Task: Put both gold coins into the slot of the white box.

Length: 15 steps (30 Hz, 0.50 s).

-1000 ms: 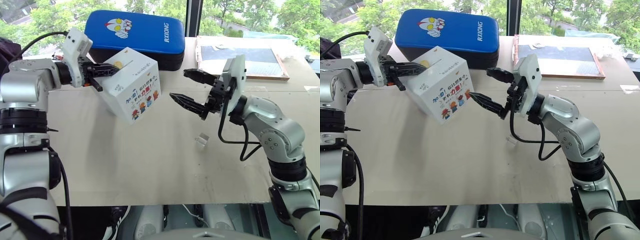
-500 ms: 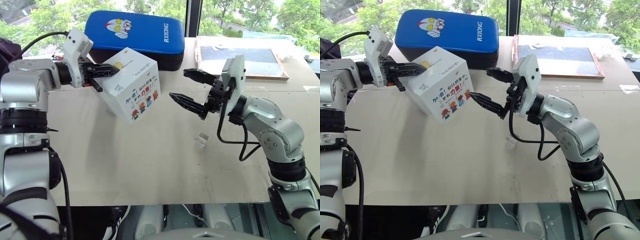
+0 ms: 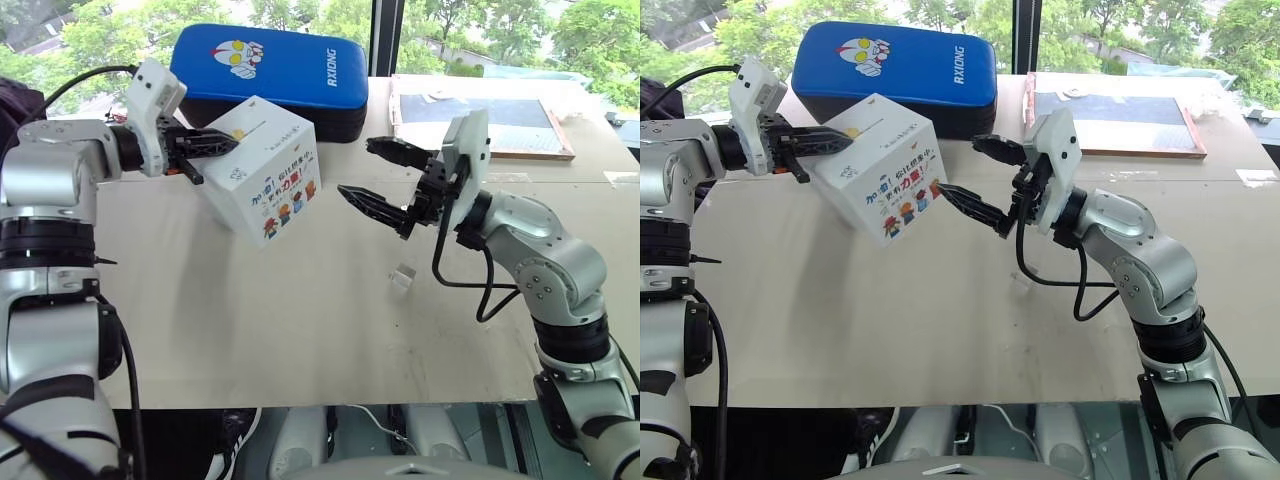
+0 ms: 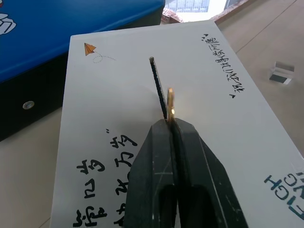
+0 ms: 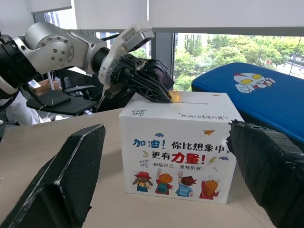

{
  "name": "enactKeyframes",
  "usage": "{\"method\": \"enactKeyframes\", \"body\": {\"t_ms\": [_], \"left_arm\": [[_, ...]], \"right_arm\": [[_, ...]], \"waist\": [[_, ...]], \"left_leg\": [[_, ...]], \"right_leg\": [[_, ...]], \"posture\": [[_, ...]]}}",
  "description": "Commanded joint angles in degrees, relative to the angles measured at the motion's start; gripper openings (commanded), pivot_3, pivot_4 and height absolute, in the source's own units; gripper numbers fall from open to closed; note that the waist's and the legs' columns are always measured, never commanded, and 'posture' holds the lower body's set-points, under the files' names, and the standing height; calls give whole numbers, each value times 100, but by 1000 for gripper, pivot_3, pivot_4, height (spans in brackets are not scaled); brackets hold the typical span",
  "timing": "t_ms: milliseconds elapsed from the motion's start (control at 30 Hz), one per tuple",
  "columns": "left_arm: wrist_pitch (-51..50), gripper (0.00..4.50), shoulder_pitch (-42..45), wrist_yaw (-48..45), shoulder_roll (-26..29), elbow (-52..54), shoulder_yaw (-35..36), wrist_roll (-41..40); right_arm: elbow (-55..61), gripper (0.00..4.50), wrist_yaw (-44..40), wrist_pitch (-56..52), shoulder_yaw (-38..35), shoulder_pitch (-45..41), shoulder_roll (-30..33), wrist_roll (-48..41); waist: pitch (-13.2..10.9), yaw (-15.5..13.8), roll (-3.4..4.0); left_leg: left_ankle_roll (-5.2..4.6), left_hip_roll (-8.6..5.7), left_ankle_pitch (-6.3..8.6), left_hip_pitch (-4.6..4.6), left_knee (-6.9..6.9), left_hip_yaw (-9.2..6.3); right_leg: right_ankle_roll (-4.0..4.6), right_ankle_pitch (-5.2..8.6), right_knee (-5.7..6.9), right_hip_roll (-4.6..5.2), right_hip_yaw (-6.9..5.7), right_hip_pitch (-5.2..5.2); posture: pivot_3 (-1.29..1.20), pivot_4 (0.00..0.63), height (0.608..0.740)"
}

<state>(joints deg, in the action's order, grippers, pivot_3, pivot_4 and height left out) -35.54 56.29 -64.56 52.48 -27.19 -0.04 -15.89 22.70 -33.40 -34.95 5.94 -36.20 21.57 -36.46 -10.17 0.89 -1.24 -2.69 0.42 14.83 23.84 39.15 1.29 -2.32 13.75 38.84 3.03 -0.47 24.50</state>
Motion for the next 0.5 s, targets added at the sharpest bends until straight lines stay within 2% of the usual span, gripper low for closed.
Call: {"method": "enactKeyframes", "body": {"t_ms": [33, 67, 200, 333, 433, 500], "left_arm": [[-72, 2089, -95, 1, 35, 61, 42, 62], [-54, 2431, -91, 65, 21, 57, 61, 78], [84, 4384, -36, 252, -14, -55, 43, 202], [253, 4453, 74, 318, -108, -68, 261, 49], [400, 4453, 164, 87, -361, 431, 869, -668], [-23, 4453, 115, 0, -560, 1119, 1298, -1399]], "right_arm": [[244, 4500, -31, 85, -126, -65, -15, -11], [243, 4500, -32, 88, -125, -65, -17, -10], [235, 4500, -34, 88, -125, -66, -21, -6], [232, 4500, -28, 84, -137, -63, -23, -11], [232, 4500, -63, 97, -195, 14, 23, -33], [197, 4500, -136, 134, -390, 126, 112, -120]], "waist": [[0, 0, 0], [0, -1, 0], [0, -8, 0], [0, -12, 0], [-1, -25, -2], [-2, -27, -4]], "left_leg": [[0, 0, 0, -1, 2, 0], [0, 0, 0, -2, 3, 0], [0, 0, 0, -1, 5, -2], [0, 0, 0, 0, 5, -1], [0, 0, 0, 2, 6, -3], [0, 0, 0, 7, 9, -6]], "right_leg": [[0, 0, 3, 0, 1, 0], [0, 0, 5, 0, 1, 0], [1, -1, 7, -1, 0, 0], [0, -1, 4, 1, 1, 0], [1, -1, 5, 1, -2, 0], [1, -1, 2, 3, -4, 0]], "posture": [[0, 150, 740], [0, 150, 740], [0, 150, 740], [0, 150, 740], [0, 150, 740], [0, 150, 740]]}}
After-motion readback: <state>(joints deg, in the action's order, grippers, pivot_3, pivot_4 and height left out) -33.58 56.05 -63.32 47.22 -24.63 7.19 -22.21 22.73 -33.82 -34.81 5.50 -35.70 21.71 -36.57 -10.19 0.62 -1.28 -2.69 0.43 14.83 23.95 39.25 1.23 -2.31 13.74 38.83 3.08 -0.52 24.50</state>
